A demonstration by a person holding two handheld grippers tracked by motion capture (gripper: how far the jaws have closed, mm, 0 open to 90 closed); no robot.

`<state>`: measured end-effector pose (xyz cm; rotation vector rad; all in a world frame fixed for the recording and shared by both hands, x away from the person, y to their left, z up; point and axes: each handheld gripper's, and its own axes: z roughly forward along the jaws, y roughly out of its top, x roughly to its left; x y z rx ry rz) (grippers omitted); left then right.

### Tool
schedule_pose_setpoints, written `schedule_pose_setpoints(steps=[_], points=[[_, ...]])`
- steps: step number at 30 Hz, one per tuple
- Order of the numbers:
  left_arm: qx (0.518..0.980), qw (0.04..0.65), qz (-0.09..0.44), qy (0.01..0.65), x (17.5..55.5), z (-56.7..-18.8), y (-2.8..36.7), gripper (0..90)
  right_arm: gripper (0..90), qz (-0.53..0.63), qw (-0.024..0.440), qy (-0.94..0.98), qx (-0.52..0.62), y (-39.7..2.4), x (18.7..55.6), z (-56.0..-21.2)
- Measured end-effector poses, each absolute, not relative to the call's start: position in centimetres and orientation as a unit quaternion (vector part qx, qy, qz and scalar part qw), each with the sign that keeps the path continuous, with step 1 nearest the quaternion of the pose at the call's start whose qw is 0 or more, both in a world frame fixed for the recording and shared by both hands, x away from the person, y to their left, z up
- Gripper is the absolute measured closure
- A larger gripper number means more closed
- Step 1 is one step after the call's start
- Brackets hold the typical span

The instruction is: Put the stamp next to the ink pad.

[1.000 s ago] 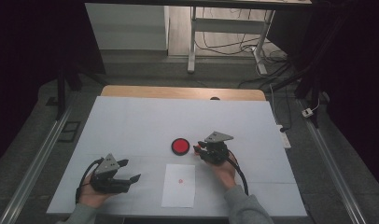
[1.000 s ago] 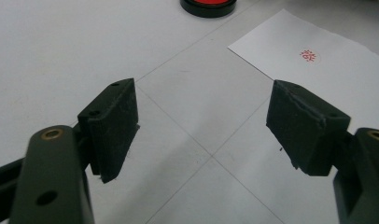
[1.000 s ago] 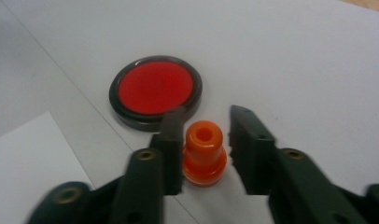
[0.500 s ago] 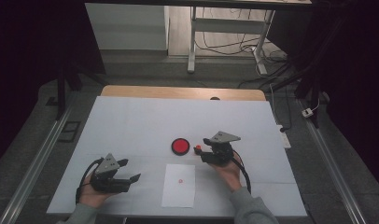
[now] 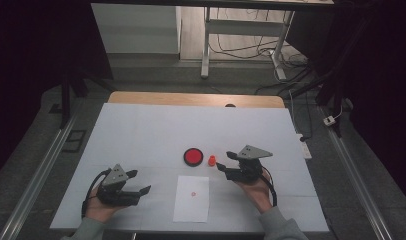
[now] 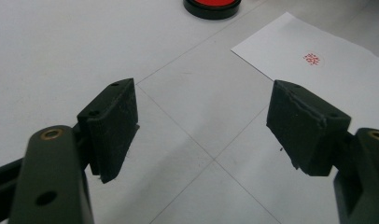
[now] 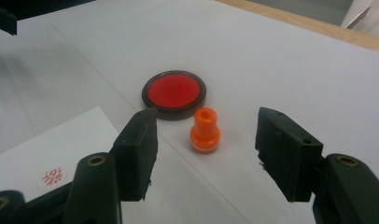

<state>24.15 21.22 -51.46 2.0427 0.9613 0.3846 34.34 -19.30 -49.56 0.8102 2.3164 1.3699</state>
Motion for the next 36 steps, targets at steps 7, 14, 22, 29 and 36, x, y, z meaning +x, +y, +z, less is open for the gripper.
schedule_pose_setpoints(steps=[7, 14, 22, 29, 36], points=[[0.812, 0.412, 0.153, 0.383, 24.0, -51.4, 21.3, 25.3, 38.3, 0.484, 0.182, 0.808, 0.283, -21.4, 32.4, -49.0], [0.813, 0.412, 0.151, 0.383, 23.9, -51.4, 21.2, 25.2, 38.2, 0.472, 0.196, 0.812, 0.281, -24.1, 30.3, -49.3], [0.814, 0.41, 0.151, 0.384, 23.8, -51.4, 21.2, 25.2, 37.9, 0.464, 0.206, 0.812, 0.287, -27.0, 28.6, -49.9], [0.816, 0.407, 0.151, 0.382, 23.8, -51.5, 21.1, 25.1, 37.8, 0.463, 0.214, 0.81, 0.291, -29.1, 28.0, -50.0], [0.816, 0.407, 0.151, 0.382, 23.8, -51.4, 21.1, 25.1, 37.8, 0.456, 0.217, 0.813, 0.289, -29.2, 28.2, -50.2]])
